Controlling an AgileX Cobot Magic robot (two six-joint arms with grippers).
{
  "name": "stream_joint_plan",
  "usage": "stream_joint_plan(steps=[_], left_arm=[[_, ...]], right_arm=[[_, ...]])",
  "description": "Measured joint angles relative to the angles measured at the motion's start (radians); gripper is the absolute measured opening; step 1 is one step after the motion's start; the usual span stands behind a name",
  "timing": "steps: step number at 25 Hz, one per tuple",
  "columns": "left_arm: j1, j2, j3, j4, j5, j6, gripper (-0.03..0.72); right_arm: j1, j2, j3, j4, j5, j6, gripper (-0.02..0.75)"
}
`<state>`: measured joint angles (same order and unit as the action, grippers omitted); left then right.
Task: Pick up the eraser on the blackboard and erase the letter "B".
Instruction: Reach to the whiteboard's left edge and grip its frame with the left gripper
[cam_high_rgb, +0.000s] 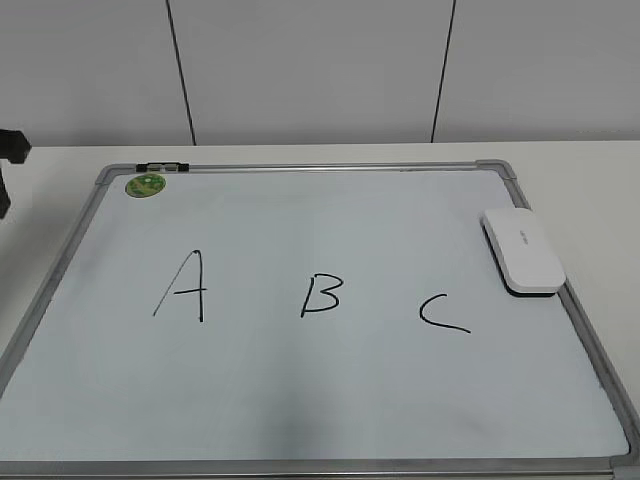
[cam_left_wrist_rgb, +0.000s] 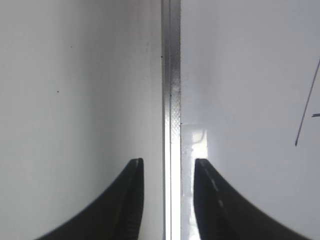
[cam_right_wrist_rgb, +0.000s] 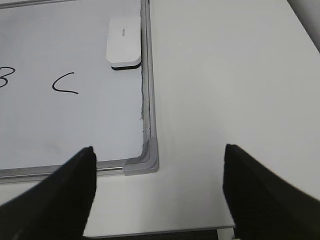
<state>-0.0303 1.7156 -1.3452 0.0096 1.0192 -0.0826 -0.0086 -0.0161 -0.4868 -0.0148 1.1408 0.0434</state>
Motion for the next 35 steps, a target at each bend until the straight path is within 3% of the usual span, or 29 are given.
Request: stream_joint_plan(steps=[8, 20, 35], left_arm=[[0.0, 0.137, -0.002, 0.001, -0.048, 0.0, 0.243], [0.0, 0.308, -0.131, 0.013, -0.061, 0.0, 0.243], [0.0, 0.414, -0.133, 0.02, -0.089, 0.0, 0.242]], right_arm=[[0.0, 0.0, 0.0, 0.0, 0.0, 0.0, 0.587], [0.0, 0.0, 0.0, 0.0, -0.002, 0.0, 0.587], [0.0, 0.0, 0.0, 0.0, -0.002, 0.0, 0.587]])
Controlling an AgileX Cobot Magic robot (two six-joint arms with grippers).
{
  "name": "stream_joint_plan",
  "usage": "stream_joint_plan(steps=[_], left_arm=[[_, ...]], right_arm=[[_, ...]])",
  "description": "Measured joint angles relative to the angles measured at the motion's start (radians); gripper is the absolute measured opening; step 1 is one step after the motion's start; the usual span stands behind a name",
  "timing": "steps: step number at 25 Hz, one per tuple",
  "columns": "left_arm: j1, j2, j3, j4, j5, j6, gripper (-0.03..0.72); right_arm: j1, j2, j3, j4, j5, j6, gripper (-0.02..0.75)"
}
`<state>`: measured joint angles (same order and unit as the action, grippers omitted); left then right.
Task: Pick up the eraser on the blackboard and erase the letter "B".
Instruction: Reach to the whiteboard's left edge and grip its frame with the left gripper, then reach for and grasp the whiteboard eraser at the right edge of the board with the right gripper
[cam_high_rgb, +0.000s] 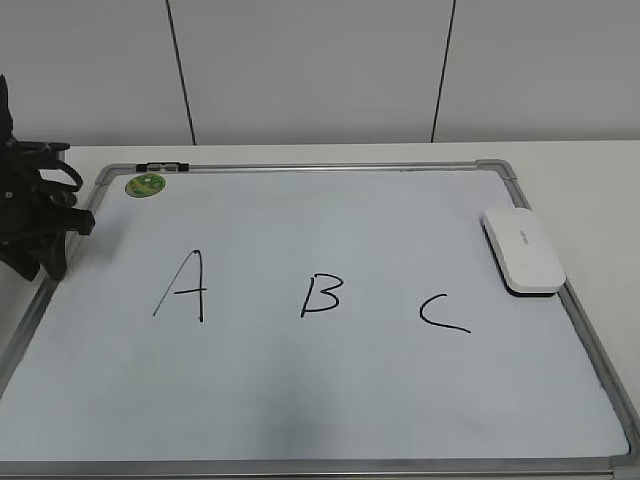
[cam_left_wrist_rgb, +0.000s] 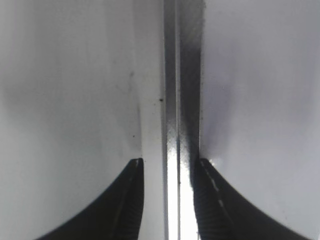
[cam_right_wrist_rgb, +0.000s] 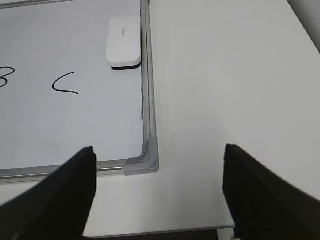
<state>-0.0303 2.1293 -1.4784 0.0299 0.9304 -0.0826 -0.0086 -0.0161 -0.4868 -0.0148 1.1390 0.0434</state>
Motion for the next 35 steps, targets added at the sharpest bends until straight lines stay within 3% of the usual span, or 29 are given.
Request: stream_joint_plan(steps=[9, 15, 17, 28, 35], left_arm=[[0.0, 0.015, -0.006, -0.004, 0.0, 0.0, 0.236], [0.0, 0.015, -0.006, -0.015, 0.0, 0.0, 0.059], [0.0, 0.015, -0.006, -0.015, 0.0, 0.0, 0.031], [0.0, 0.015, -0.006, -0.015, 0.0, 0.0, 0.025], [0.0, 0.015, -0.008, -0.015, 0.0, 0.0, 0.025]], right_arm=[[0.0, 0.0, 0.0, 0.0, 0.0, 0.001, 0.587], [0.0, 0.0, 0.0, 0.0, 0.0, 0.001, 0.587], [0.0, 0.0, 0.0, 0.002, 0.0, 0.001, 0.587], [0.0, 0.011, -0.014, 0.111, 0.002, -0.003, 0.587], [0.005, 0.286, -0.072, 0.195, -0.024, -0.117, 0.587]])
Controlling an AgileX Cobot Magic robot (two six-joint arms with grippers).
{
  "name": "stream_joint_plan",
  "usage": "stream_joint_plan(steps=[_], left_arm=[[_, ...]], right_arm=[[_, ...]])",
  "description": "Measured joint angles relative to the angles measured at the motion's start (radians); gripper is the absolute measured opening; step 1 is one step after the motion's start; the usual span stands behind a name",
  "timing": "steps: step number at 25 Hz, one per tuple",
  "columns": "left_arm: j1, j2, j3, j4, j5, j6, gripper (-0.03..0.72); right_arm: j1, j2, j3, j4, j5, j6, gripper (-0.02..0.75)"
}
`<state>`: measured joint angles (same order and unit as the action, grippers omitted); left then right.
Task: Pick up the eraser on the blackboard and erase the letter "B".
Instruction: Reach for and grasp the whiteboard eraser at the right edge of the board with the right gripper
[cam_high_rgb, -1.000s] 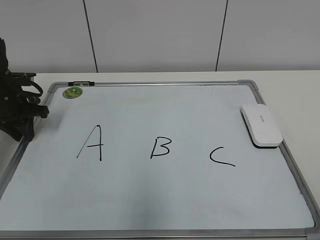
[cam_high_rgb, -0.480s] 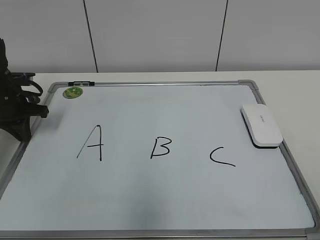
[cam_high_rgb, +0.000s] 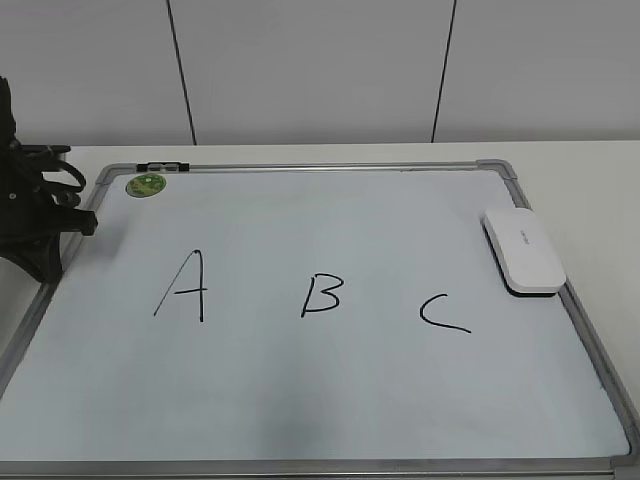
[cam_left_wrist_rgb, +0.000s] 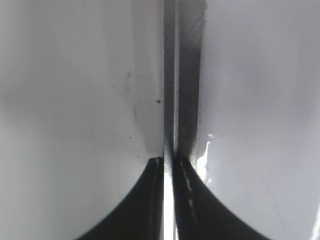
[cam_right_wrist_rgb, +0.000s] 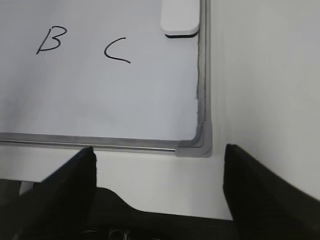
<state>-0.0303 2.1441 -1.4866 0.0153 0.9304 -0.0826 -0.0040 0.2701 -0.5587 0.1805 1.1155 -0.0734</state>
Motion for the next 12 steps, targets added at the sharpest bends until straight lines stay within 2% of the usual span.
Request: stream_joint_plan(steps=[5, 12], left_arm=[[0.0, 0.0, 0.0, 0.0, 0.002, 0.0, 0.025], [0.0, 0.0, 0.0, -0.004, 0.002, 0.0, 0.027]], right_arm=[[0.031, 0.163, -0.037, 0.062, -0.054, -0.052, 0.587], [0.058, 0.361, -0.045, 0.064, -0.14, -0.064, 0.586]])
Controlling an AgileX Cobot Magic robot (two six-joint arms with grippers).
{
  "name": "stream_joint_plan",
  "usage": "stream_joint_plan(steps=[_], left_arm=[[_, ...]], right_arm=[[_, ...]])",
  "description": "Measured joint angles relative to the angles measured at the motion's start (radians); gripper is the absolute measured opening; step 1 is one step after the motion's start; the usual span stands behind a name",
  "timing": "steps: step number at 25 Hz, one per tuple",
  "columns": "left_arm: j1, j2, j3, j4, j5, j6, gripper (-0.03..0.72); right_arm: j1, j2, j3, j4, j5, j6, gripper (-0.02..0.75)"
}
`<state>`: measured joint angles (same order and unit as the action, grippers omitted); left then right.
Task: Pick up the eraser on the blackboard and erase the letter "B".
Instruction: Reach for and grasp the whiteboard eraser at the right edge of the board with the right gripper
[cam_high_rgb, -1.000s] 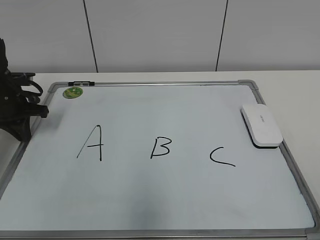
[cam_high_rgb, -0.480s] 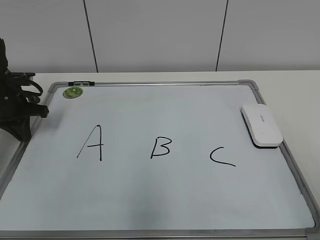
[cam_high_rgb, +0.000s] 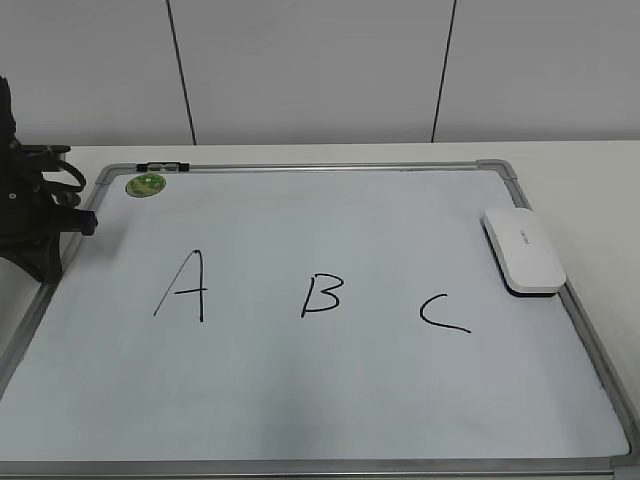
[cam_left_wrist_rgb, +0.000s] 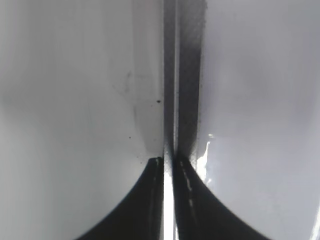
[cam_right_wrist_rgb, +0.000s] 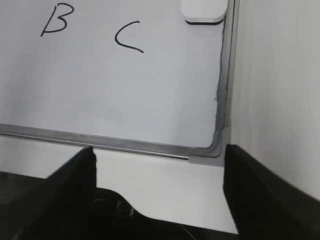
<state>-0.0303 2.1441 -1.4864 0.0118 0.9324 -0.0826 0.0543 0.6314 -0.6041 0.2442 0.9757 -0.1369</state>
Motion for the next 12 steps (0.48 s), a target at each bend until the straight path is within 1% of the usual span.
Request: stream_joint_plan(steps=[3, 7, 12], left_arm=[[0.0, 0.0, 0.0, 0.0, 0.0, 0.0, 0.027], [0.0, 0.0, 0.0, 0.0, 0.0, 0.0, 0.027], [0.0, 0.0, 0.0, 0.0, 0.0, 0.0, 0.027]], right_arm=[[0.003, 0.08, -0.002, 0.0, -0.039, -0.002, 0.586], [0.027, 0.188, -0.011, 0.0, -0.095, -0.021, 0.587], [0.035, 0.383, -0.091, -0.03, -0.136, -0.024, 0.587]])
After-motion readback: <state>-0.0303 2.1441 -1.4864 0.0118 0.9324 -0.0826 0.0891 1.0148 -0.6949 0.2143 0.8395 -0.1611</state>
